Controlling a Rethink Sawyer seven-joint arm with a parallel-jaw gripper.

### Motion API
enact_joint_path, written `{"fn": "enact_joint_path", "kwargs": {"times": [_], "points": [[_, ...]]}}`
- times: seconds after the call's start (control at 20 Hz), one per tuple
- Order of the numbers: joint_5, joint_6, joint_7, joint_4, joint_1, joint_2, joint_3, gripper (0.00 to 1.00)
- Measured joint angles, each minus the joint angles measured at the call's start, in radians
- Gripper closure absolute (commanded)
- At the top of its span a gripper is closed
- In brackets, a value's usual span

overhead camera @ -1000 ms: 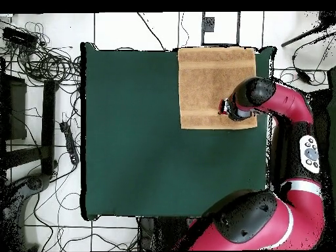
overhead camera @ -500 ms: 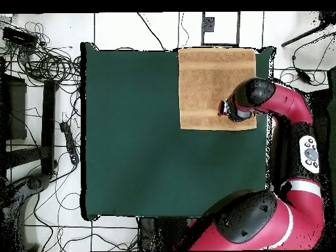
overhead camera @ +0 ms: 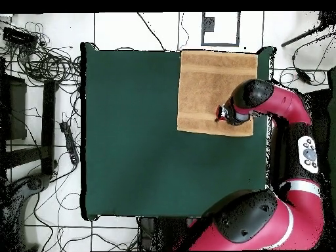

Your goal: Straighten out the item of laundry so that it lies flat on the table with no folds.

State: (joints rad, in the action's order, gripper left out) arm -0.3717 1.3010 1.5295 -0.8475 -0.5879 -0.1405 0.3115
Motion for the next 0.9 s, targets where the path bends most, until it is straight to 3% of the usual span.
{"fn": "enact_joint_path", "kwargs": {"times": [0.9], "points": [[0.005,0.105,0.0,-0.088,-0.024,-0.003,0.0,0.0]]}}
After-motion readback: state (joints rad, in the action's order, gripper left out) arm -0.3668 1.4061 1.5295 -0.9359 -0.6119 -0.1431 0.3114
